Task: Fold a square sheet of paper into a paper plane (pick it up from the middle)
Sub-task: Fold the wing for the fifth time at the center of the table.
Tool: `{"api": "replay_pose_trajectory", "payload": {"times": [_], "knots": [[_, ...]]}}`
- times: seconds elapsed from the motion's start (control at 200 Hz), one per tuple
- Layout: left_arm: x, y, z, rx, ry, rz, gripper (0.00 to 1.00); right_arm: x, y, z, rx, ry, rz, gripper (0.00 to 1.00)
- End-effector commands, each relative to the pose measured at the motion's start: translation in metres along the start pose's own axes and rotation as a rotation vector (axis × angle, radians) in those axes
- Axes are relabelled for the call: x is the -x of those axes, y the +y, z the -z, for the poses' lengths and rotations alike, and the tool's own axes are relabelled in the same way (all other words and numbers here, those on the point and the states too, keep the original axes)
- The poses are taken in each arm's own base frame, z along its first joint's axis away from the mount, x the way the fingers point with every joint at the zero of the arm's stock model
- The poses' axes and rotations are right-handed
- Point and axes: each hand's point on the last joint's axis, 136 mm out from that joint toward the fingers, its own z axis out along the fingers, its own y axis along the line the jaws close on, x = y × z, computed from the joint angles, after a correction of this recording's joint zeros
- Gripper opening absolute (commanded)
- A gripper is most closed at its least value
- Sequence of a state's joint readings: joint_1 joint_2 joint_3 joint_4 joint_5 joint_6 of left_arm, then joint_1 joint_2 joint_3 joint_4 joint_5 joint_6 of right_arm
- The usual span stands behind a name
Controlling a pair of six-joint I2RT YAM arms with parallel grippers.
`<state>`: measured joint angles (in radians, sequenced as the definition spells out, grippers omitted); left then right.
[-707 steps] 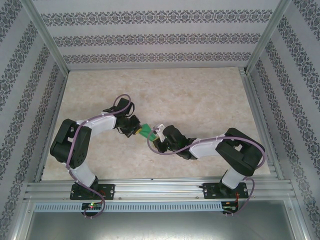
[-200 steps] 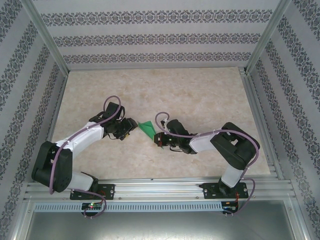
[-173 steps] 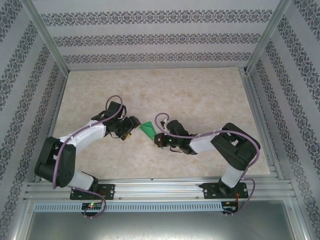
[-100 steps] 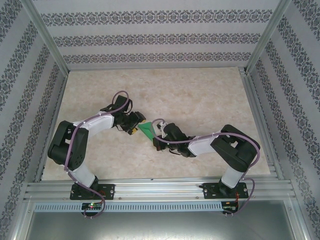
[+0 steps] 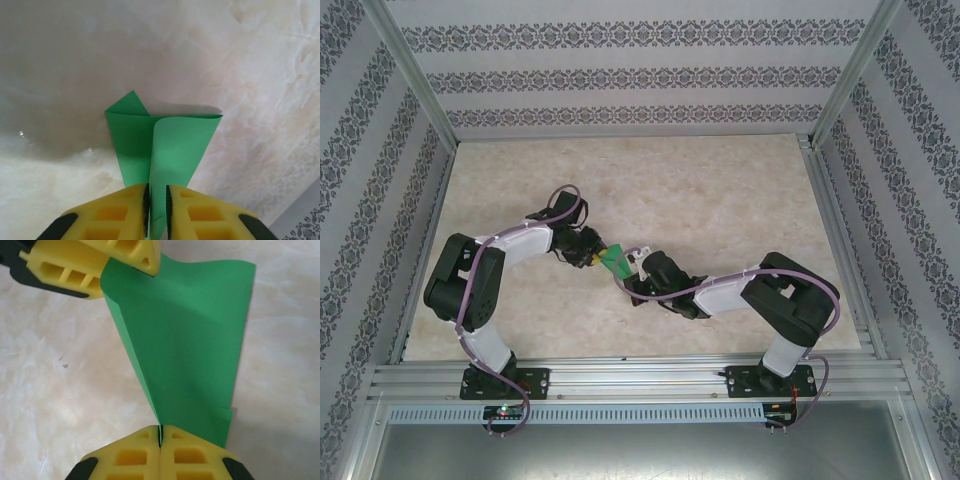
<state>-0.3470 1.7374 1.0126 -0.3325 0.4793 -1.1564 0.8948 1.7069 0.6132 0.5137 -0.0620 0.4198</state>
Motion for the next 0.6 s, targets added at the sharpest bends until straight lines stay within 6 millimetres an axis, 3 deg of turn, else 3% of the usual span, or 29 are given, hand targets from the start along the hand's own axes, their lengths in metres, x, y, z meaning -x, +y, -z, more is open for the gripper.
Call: {"api": "replay_pose_trajectory", "payload": {"times": [0.0,0.29,0.44,0.595], "knots": [[-0.004,0.000,0.003,0.035,0.017,-0.011,0.07,0.008,0.005,0.006,-0.012,-0.032,0.090,0.08],[-0.005,-0.005,0.006,0.022,0.026,-0.026,0.01,-0.002,-0.003,0.006,-0.094,0.012,0.242,0.16],[-0.006,-0.003,0.005,0.025,0.030,-0.025,0.01,0.002,-0.004,0.007,-0.109,0.002,0.259,0.15],[-0.006,-0.003,0.004,0.024,0.035,-0.026,0.01,0.006,-0.002,0.006,-0.103,-0.012,0.255,0.08]]}}
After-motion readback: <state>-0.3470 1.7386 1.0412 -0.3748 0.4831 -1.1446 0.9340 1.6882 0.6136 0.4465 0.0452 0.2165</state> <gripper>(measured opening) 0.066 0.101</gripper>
